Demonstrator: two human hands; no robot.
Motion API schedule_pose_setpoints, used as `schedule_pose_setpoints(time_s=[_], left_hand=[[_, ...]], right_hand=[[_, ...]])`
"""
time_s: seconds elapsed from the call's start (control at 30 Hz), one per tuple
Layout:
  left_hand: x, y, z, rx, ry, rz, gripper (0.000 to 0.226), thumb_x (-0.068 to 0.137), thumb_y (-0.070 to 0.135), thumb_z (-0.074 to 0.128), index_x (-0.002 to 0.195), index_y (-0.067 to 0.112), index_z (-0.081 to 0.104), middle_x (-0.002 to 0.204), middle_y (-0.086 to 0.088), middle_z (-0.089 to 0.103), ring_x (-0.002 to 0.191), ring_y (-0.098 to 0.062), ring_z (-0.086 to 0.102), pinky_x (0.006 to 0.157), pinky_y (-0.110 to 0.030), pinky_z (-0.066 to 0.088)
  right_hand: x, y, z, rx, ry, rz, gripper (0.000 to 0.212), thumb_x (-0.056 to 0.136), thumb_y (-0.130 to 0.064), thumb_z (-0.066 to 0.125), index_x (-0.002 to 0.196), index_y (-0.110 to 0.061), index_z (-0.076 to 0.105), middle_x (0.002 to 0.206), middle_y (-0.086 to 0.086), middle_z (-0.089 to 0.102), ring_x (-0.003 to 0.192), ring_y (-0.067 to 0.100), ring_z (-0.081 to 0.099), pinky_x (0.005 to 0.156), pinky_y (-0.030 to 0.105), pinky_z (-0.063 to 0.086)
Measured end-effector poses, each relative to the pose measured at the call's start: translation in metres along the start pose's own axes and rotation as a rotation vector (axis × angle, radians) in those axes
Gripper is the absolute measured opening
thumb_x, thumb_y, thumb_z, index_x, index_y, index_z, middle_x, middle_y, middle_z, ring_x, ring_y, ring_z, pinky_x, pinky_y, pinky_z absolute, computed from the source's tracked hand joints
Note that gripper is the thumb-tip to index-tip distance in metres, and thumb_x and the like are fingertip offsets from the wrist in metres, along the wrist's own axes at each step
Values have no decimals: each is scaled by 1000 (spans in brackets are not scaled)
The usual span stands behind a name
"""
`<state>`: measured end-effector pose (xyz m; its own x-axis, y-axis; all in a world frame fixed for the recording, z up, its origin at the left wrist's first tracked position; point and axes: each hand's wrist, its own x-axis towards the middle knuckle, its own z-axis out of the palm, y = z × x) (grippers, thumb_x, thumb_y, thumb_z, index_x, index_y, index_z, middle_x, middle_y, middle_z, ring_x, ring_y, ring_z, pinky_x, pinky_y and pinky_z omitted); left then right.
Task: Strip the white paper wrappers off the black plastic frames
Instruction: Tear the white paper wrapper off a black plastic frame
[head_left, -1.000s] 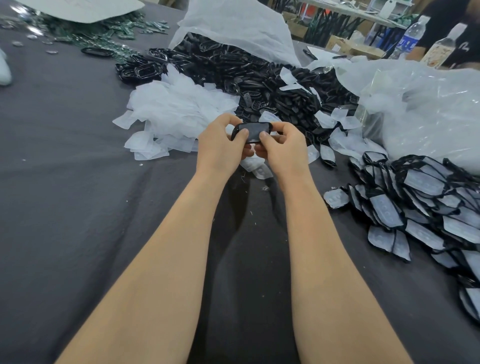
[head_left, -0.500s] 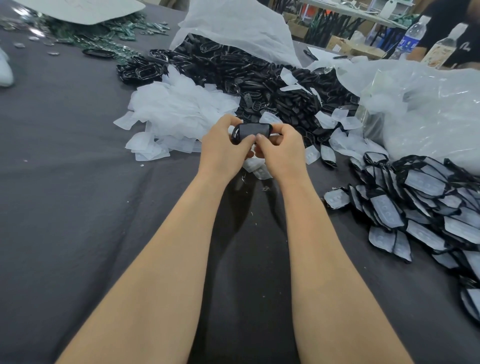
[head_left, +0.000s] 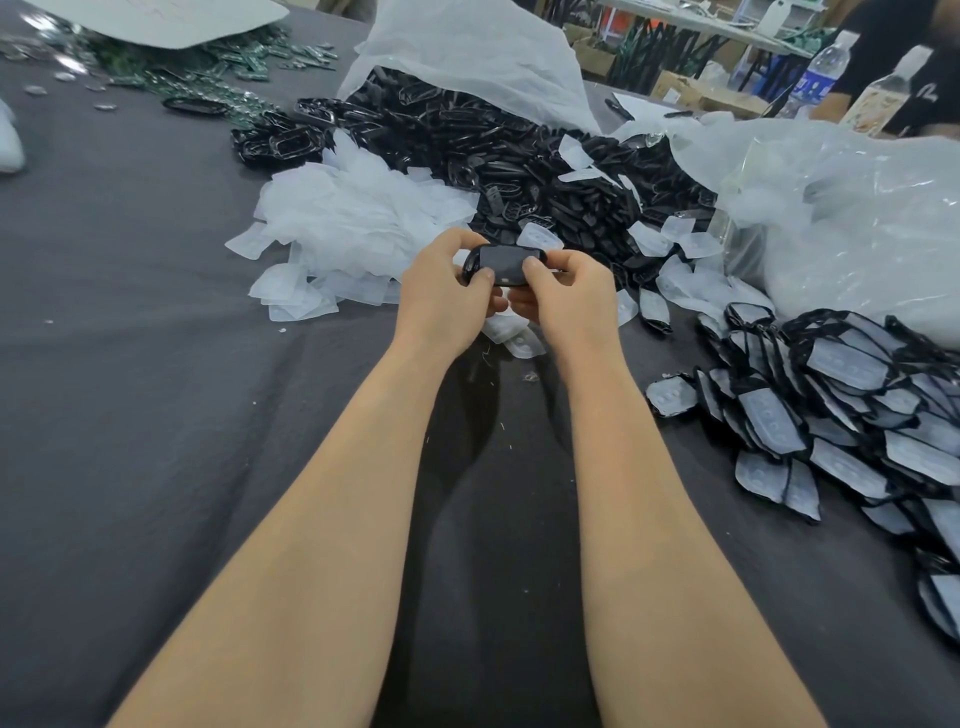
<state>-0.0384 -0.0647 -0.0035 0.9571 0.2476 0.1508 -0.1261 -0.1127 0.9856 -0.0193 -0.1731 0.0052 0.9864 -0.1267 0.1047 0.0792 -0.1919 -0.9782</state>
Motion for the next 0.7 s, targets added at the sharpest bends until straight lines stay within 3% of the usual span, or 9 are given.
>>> schedule_pose_setpoints(time_s=[0.17,0.37,0.5,0.7], left_hand=[[0,1,0,-18,-17,-17,18,91,3,53,100,18,54,70,-4,67,57,-9,66,68,-26,58],[1,0,0,-31,-21,-29,11,95,8,53,103,16,51,69,-4,66,54,-7,66,64,-22,57],[1,0,-1,-22,-9,-24,11,96,8,52,98,18,49,69,-4,65,52,-6,65,61,-20,56],[0,0,0,-3,-16,-15,9,96,8,52,102,14,50,68,-5,65,51,-6,63,61,-21,55]], right_hand=[[1,0,-2,57,-1,15,17,92,-4,55,81,-16,55,81,9,67,61,16,67,74,34,59],[0,-1,-5,135,-34,37,11,95,-7,53,90,-12,61,76,4,67,55,6,65,59,19,54],[0,-2,-5,119,-46,46,23,100,-13,45,85,-15,63,78,5,67,59,8,66,60,21,54],[2,1,-3,27,-4,13,10,93,-9,55,86,-15,58,82,8,67,67,19,68,76,35,59]])
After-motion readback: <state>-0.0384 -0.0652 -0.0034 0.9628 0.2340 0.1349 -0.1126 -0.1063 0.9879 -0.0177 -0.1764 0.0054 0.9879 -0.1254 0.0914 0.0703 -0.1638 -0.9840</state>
